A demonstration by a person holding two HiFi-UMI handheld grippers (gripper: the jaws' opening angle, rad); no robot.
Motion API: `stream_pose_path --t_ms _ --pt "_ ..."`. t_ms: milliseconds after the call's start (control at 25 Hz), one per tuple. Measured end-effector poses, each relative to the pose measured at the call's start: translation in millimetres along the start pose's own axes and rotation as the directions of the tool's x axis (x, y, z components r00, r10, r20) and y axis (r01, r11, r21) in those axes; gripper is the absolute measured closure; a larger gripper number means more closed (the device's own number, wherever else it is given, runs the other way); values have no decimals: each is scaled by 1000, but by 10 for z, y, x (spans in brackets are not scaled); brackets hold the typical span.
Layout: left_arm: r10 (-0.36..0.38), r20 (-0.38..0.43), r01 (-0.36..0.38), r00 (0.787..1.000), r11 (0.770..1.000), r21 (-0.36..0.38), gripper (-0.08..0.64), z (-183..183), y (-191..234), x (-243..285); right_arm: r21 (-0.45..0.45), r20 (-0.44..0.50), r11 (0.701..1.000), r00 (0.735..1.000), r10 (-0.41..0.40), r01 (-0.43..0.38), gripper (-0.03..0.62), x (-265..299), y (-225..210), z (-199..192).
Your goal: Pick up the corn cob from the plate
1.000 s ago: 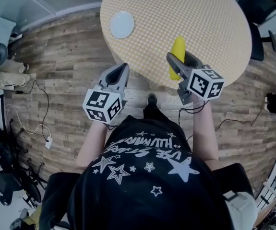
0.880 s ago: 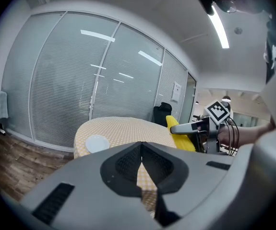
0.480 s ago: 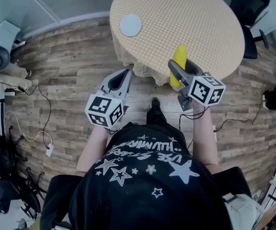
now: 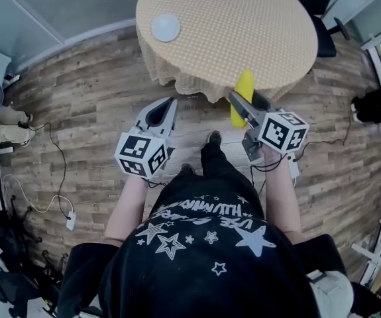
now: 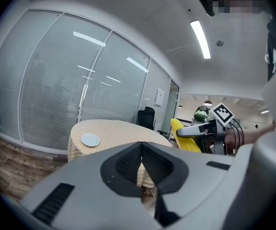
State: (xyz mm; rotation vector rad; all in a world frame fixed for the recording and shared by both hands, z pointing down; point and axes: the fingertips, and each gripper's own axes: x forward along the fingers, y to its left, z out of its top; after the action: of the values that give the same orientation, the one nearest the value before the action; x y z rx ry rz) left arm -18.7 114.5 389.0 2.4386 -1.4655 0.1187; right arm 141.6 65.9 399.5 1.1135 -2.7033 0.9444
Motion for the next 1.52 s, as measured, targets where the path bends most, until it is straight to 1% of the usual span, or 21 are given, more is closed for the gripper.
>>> stream_pose_path --t_ms 80,200,520,720,960,1360,1520 --pt "-4 5 4 1000 1000 -4 552 -7 -60 -36 -2 9 1000 1000 -1 1 334 -92 45 6" --pt "2 14 -2 1000 1000 -4 552 -13 -166 -100 -14 17 1000 1000 21 -21 333 -174 108 33" --pt "65 29 -65 997 998 -4 552 -28 -444 -152 -40 10 994 994 107 -106 334 -302 175 79" --pt "80 29 -80 996 997 2 553 -72 -904 -88 -36 9 988 989 151 -150 333 -632 82 91" --pt "93 34 -93 995 996 10 552 -158 -1428 -49 -66 -9 980 982 186 -187 334 -1025 -32 61" --pt "193 61 -194 979 981 1 552 -250 -2028 -221 -107 -60 964 969 239 -245 333 -1730 -153 -182" --pt "215 57 -215 975 977 -12 552 -353 -2255 -320 -105 -70 960 965 254 -260 334 -1957 -181 -291"
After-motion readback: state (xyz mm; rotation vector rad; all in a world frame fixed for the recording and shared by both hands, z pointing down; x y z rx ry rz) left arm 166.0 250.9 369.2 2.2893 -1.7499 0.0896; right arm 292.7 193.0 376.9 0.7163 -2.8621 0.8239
